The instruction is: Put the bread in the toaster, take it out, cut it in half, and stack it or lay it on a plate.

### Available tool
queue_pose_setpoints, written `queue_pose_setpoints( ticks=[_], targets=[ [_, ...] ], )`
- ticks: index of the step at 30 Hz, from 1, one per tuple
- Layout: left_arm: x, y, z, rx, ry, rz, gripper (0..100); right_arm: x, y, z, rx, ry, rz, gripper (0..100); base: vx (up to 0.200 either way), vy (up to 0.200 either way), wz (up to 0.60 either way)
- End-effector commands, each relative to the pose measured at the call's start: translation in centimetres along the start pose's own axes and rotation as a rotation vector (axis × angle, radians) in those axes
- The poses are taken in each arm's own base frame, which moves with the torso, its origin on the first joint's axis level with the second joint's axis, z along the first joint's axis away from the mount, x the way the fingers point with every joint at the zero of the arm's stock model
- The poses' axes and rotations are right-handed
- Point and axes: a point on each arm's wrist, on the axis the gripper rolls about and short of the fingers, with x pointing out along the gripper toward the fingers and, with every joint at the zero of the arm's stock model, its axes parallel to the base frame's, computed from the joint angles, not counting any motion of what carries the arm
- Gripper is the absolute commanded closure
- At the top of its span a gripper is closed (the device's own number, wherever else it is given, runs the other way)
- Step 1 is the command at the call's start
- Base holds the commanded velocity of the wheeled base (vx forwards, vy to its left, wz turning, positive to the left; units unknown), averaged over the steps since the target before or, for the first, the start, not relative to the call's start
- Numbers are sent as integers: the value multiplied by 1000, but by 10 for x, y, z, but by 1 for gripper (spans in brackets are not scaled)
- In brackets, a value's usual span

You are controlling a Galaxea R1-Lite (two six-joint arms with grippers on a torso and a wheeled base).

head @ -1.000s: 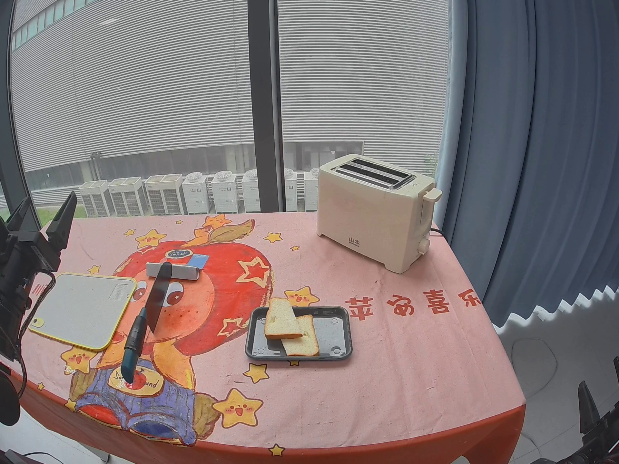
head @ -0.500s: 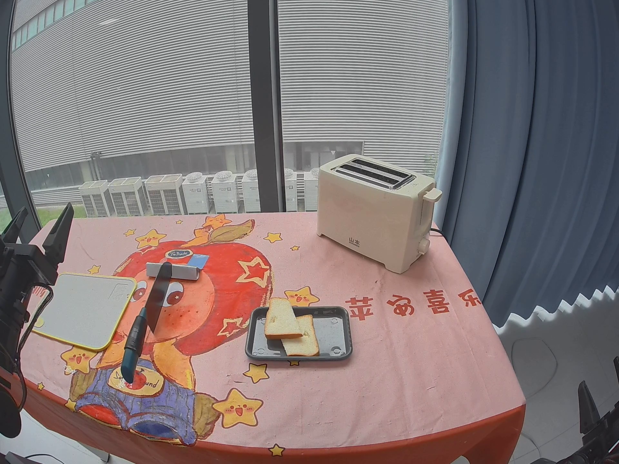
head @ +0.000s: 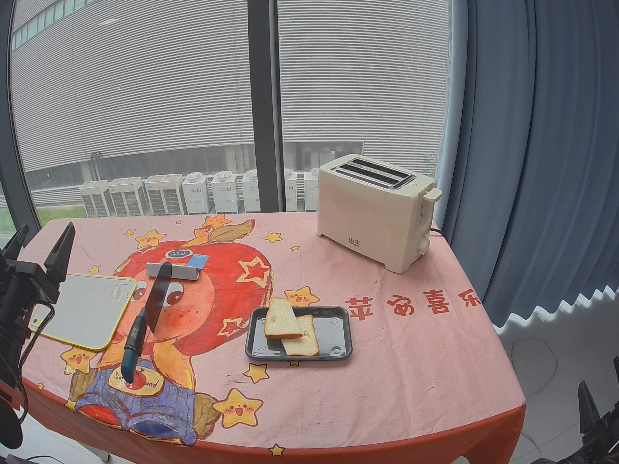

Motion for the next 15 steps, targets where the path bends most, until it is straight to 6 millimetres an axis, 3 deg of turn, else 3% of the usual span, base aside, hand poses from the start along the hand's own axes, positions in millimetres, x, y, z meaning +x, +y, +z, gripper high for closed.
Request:
queue_pose_setpoints(
  ticks=[1,15],
  targets=[
    [-11,0,4,0,6,-2,0,0,0,-5,0,4,1,0,0,0,0],
    [-44,-2,12,-5,136,-15,0,0,0,-5,0,4,1,0,0,0,0]
  ],
)
